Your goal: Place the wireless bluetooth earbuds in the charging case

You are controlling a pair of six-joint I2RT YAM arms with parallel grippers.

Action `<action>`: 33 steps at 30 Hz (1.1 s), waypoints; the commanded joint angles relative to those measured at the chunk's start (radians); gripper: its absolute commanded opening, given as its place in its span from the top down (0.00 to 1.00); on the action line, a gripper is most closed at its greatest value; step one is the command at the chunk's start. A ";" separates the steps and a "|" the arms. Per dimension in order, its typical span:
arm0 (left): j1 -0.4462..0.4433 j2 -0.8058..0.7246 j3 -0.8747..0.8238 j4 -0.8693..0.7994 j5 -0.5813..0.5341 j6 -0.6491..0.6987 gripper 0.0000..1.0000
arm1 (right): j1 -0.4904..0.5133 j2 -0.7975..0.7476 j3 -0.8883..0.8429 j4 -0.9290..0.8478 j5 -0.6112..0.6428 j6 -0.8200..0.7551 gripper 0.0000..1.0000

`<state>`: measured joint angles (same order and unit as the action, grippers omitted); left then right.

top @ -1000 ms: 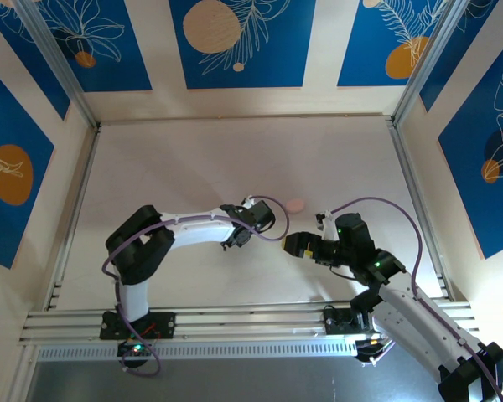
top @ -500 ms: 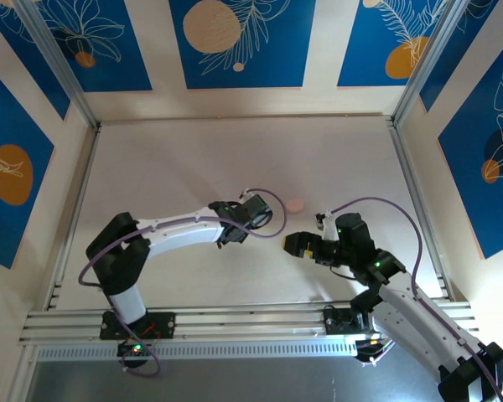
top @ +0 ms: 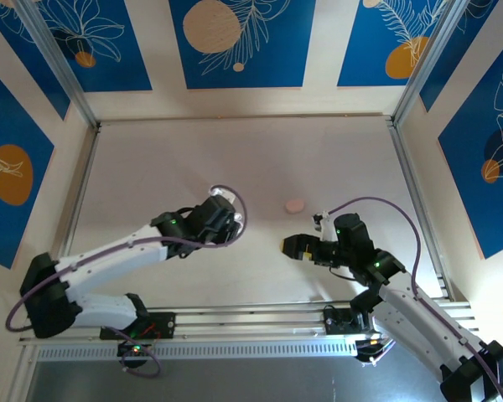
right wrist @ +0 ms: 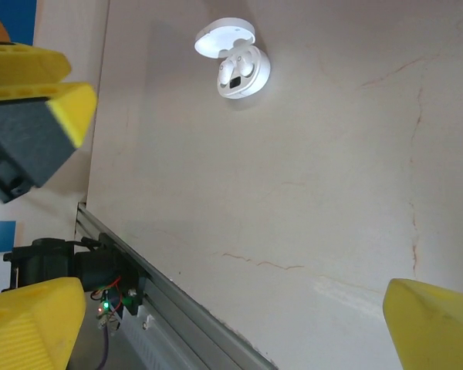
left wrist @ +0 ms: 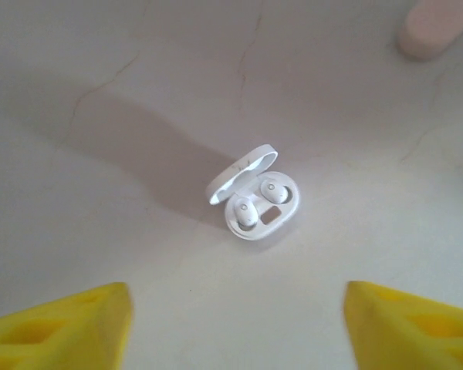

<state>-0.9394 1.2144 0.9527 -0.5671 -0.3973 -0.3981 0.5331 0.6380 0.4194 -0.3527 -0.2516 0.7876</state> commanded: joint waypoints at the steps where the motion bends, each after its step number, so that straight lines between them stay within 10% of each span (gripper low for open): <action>1: 0.028 -0.106 -0.056 0.007 0.102 -0.052 0.13 | 0.039 -0.003 0.040 0.003 -0.003 -0.025 0.01; 4: 0.050 -0.220 -0.116 0.020 0.166 -0.083 0.00 | 0.086 0.002 0.055 0.005 0.024 -0.028 0.01; 15: 0.131 -0.506 -0.361 0.138 0.401 -0.227 0.00 | 0.283 0.064 0.084 0.025 0.172 -0.032 0.02; 33: 0.247 -0.508 -0.497 0.290 0.546 -0.302 0.00 | 0.334 0.194 0.116 0.023 0.233 0.020 0.10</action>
<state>-0.7212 0.6941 0.4488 -0.3172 0.1005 -0.6918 0.8581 0.8234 0.5087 -0.3332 -0.0357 0.7956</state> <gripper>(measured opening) 0.995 0.905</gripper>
